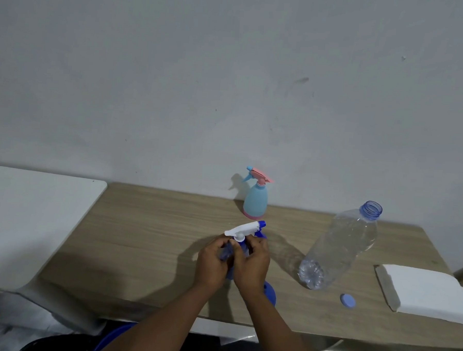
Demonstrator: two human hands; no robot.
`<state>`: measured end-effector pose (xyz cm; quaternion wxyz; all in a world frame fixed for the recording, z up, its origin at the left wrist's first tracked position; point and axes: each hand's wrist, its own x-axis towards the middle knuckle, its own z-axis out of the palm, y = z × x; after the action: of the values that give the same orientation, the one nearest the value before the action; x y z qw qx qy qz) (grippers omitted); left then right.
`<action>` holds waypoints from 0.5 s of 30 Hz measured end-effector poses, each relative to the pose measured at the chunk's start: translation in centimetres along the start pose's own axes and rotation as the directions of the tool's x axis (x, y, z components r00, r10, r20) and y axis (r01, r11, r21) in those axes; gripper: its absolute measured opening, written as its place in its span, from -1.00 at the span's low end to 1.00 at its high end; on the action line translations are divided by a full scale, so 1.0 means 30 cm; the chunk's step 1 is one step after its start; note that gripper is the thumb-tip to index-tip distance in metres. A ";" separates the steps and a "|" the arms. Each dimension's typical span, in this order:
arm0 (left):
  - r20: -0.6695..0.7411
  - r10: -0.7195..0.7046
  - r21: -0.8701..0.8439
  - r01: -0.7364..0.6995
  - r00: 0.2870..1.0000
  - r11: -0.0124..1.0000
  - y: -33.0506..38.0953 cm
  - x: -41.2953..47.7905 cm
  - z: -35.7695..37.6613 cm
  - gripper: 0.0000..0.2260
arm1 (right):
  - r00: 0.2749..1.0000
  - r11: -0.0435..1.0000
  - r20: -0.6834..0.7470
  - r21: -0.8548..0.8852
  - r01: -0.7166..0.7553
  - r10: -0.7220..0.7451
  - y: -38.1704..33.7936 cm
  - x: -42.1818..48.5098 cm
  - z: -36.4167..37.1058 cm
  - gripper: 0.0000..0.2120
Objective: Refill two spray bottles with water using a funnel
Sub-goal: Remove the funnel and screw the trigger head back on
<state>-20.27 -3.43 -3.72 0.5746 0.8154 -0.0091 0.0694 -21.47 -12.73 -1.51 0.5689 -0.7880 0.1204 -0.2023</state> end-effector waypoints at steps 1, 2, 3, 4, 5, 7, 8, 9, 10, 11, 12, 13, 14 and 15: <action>0.004 0.003 -0.003 -0.003 1.000 1.000 -0.007 0.004 -0.001 -0.66 | 1.000 1.000 -0.003 0.011 -0.011 0.011 -0.002 -0.003 0.001 -0.87; 0.012 0.004 -0.004 -0.003 1.000 1.000 -0.014 0.008 -0.003 -0.70 | 1.000 1.000 0.004 0.027 -0.012 0.012 -0.001 -0.003 -0.002 -0.87; 0.021 -0.002 -0.001 0.002 1.000 1.000 -0.017 0.011 -0.007 -0.74 | 1.000 0.999 0.023 0.034 -0.008 0.008 -0.001 -0.001 -0.009 -0.87; 0.034 -0.010 -0.003 0.010 0.999 1.000 -0.020 0.015 -0.011 -0.75 | 0.998 0.999 0.054 0.044 -0.011 0.008 -0.001 0.003 -0.016 -0.88; 0.050 -0.012 -0.008 0.013 0.999 1.000 -0.019 0.018 -0.015 -0.75 | 0.996 0.999 0.087 0.050 -0.021 0.016 -0.002 0.008 -0.023 -0.89; 0.076 0.007 0.004 -0.008 0.997 1.000 -0.013 0.025 -0.026 -0.65 | 0.993 0.998 0.117 0.062 -0.025 0.017 0.003 0.016 -0.030 -0.90; 0.095 0.027 0.017 -0.028 0.995 0.999 -0.005 0.028 -0.032 -0.62 | 0.992 0.998 0.126 0.062 -0.014 0.006 0.007 0.018 -0.033 -0.88; 0.118 0.045 0.021 -0.047 0.992 0.999 0.004 0.032 -0.040 -0.64 | 0.990 0.999 0.139 0.050 0.003 -0.010 0.013 0.019 -0.035 -0.87; 0.142 0.053 0.016 -0.056 0.988 0.998 0.009 0.038 -0.045 -0.67 | 0.987 0.999 0.156 0.039 0.024 -0.030 0.019 0.021 -0.037 -0.88; 0.158 0.053 0.007 -0.054 0.986 0.998 0.017 0.041 -0.050 -0.69 | 0.984 0.999 0.173 0.025 0.038 -0.042 0.023 0.024 -0.040 -0.88; 0.159 0.049 -0.004 -0.049 0.986 0.999 0.017 0.043 -0.051 -0.70 | 0.982 0.999 0.184 0.020 0.044 -0.047 0.029 0.027 -0.043 -0.87; 0.147 0.044 -0.009 -0.044 0.988 0.999 0.018 0.043 -0.050 -0.72 | 0.982 0.999 0.181 0.016 0.051 -0.053 0.030 0.029 -0.046 -0.85; 0.130 0.043 -0.008 -0.043 0.991 0.999 0.016 0.042 -0.048 -0.73 | 0.983 0.998 0.172 0.014 0.059 -0.061 0.031 0.030 -0.047 -0.83; 0.117 0.043 -0.002 -0.043 0.992 0.999 0.015 0.039 -0.044 -0.73 | 0.985 0.998 0.158 0.009 0.062 -0.063 0.028 0.028 -0.045 -0.83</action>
<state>-19.31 -2.27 -2.71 0.5710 0.8180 -0.0606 0.0339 -21.29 -14.50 -1.79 0.5716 -0.8039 0.0496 -0.1569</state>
